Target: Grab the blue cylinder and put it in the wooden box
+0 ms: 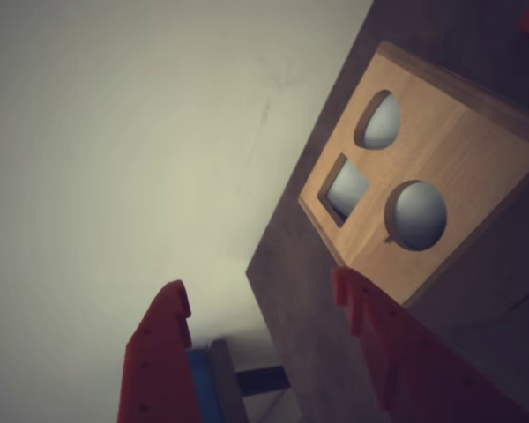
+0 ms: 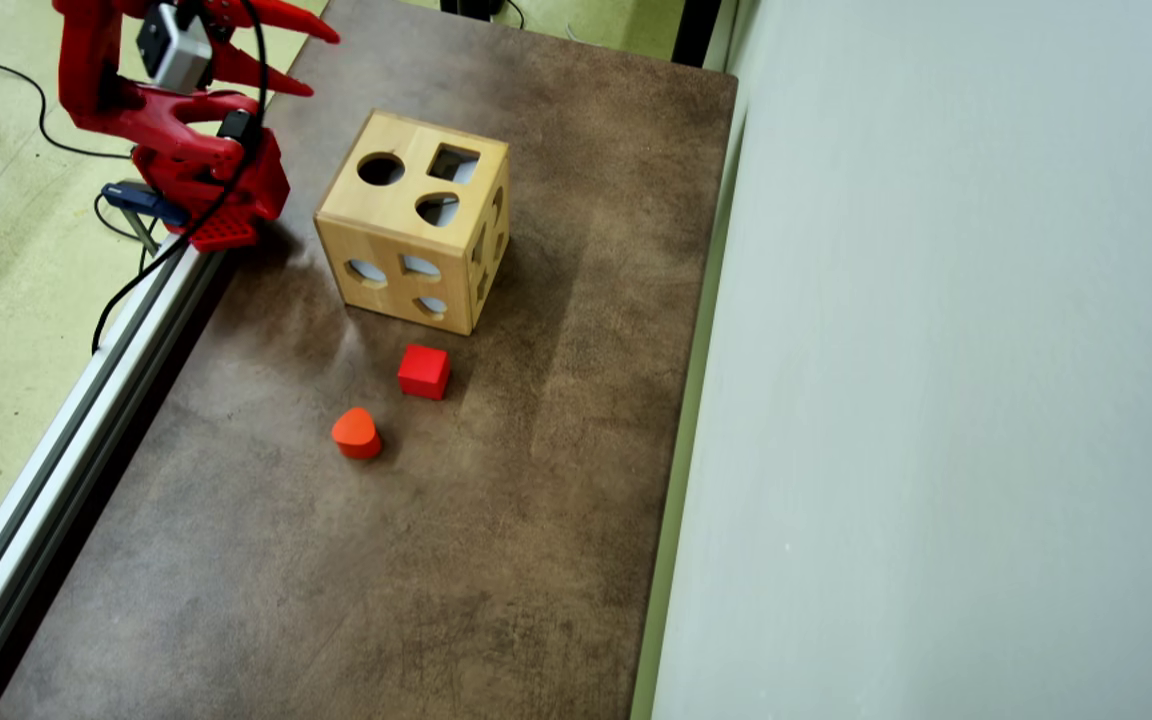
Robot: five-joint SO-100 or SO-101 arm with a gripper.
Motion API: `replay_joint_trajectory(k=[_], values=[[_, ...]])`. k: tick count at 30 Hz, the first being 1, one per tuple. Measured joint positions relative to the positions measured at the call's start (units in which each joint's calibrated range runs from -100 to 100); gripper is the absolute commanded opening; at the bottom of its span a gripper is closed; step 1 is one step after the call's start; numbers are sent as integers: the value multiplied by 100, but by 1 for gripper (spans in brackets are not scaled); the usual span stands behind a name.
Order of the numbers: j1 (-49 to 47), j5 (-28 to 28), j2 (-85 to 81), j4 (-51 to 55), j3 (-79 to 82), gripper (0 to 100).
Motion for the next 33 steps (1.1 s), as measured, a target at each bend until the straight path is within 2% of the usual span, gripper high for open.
replay_joint_trajectory(k=[8,19,22,28,33], values=[[0,0,-398,549,-99,26],[36,0,-407,654,-108,26],[36,0,-407,654,-108,21],[36,0,-407,654,-108,1],[36,0,-407,654,-108,3]])
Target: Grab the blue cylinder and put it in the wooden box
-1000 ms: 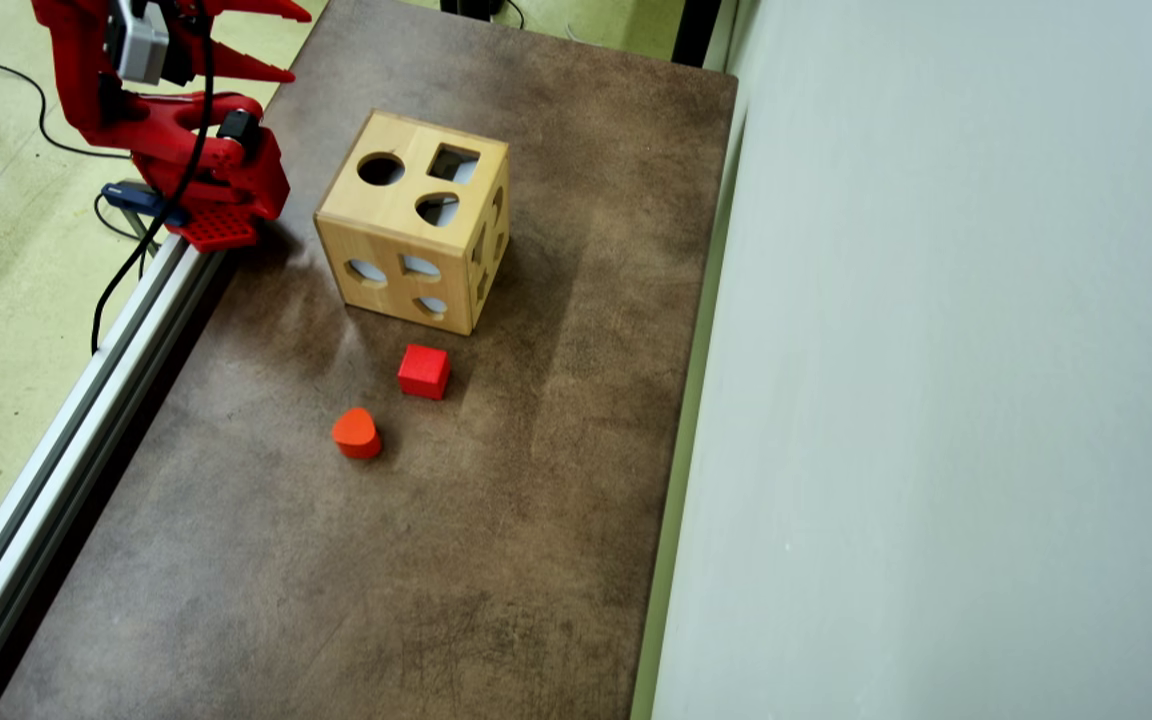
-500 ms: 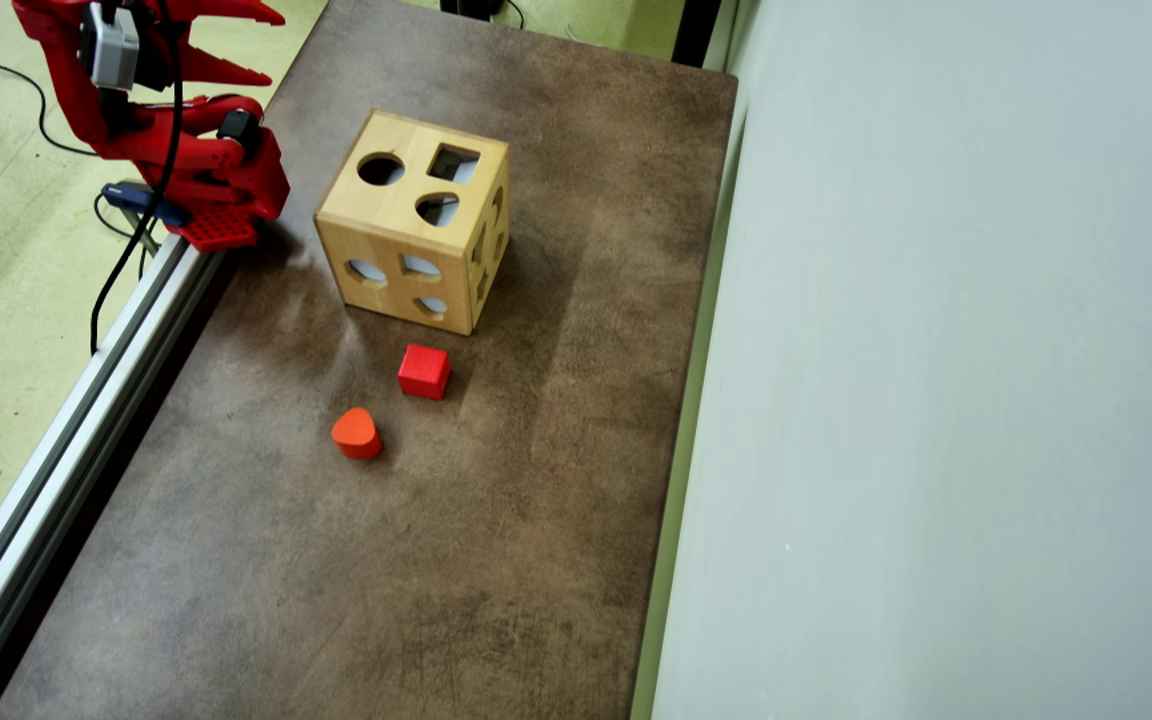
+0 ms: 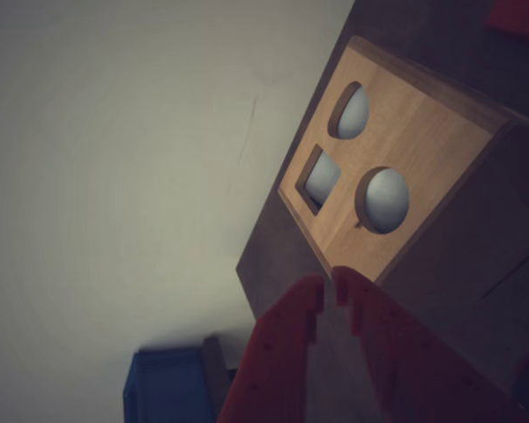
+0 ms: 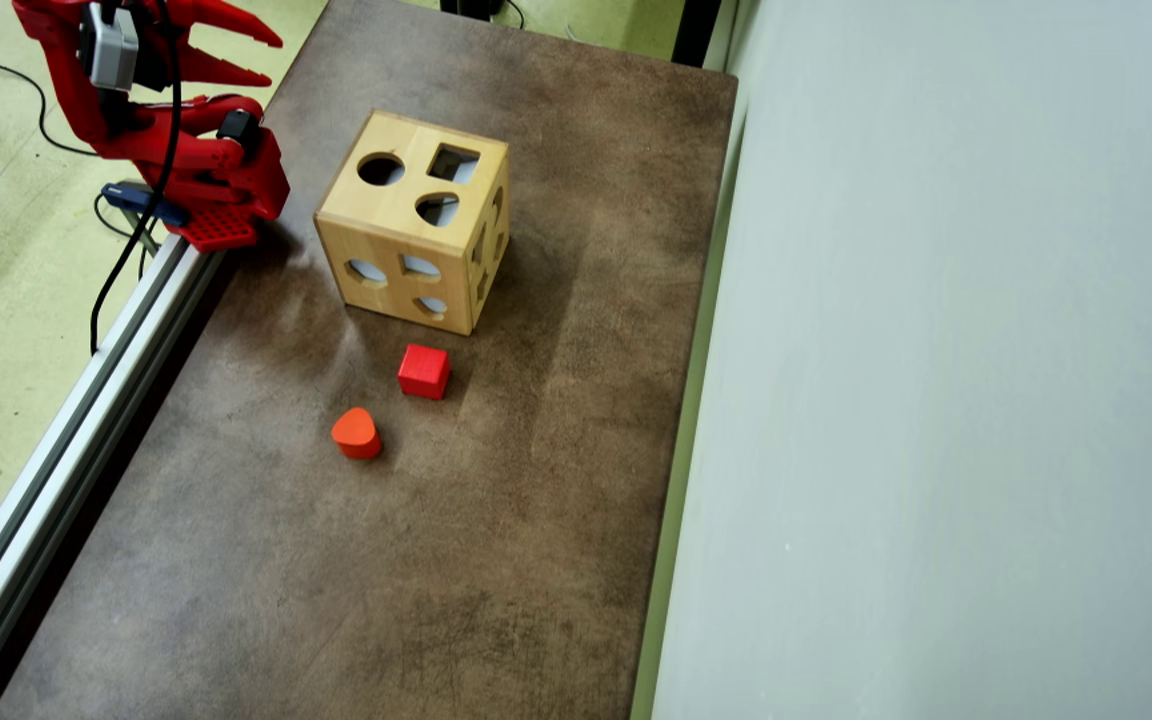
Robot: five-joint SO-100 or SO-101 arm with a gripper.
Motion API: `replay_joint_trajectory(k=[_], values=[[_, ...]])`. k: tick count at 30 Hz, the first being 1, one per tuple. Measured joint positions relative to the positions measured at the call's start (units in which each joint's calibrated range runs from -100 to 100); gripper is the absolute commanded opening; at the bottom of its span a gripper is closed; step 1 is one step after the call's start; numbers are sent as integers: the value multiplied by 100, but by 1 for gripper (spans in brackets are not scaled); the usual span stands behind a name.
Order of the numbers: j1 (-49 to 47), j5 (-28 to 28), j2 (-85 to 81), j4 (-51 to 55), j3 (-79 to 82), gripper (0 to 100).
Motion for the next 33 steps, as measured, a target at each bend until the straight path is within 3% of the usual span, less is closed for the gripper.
replay_joint_trajectory(k=[33], values=[[-43,-5,-42,0,-822,3]])
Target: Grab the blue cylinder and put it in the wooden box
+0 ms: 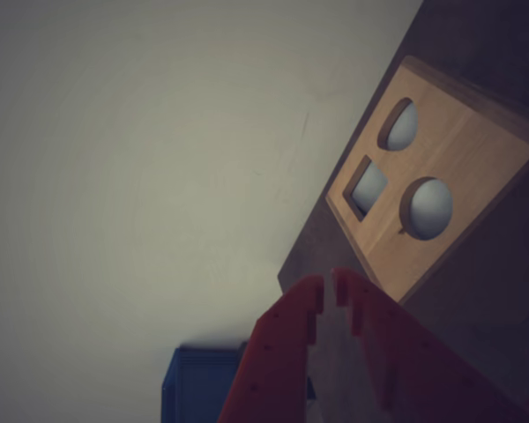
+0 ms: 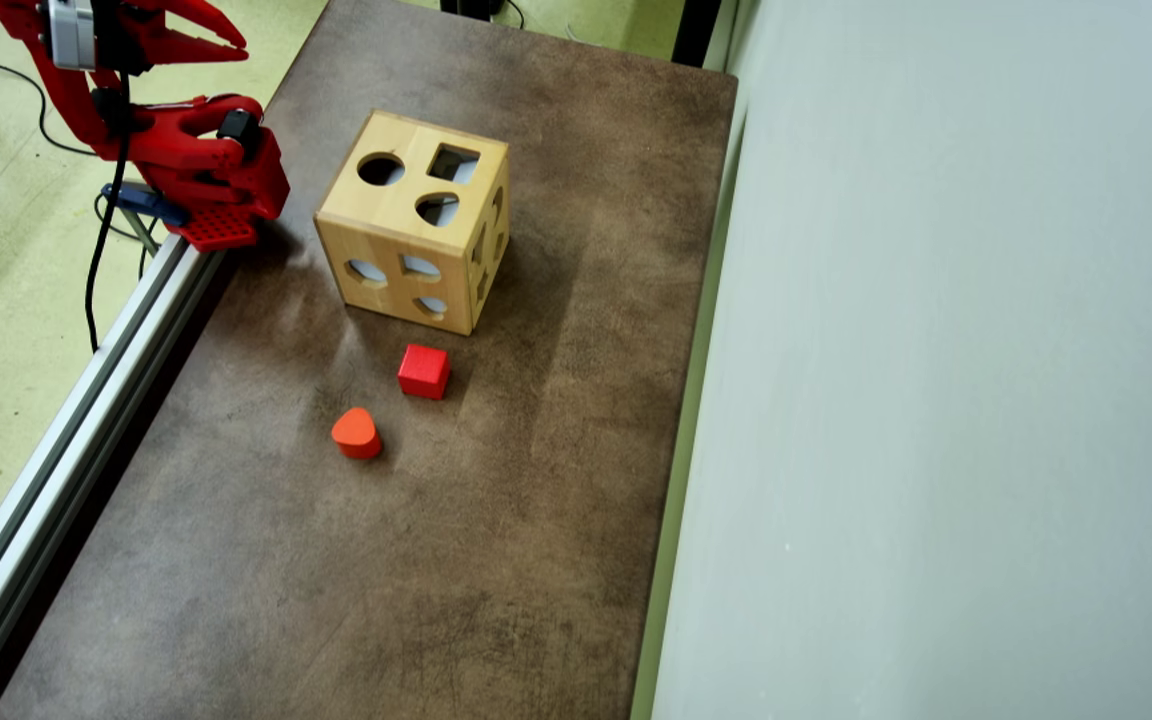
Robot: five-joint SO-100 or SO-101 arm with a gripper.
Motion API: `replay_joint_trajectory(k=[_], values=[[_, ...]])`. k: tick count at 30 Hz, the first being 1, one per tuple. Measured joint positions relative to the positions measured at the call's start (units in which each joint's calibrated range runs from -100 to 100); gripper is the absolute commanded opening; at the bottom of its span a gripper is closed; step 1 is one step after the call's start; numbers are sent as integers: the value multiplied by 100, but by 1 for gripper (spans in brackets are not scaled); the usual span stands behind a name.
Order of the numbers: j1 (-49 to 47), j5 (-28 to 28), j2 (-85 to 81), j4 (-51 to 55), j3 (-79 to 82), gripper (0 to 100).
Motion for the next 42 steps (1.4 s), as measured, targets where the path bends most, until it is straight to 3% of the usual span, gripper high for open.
replay_joint_trajectory(k=[5,13,42], values=[[0,-161,0,0,0,3],[0,-1216,-25,0,0,3],[14,-1275,-25,0,0,3]])
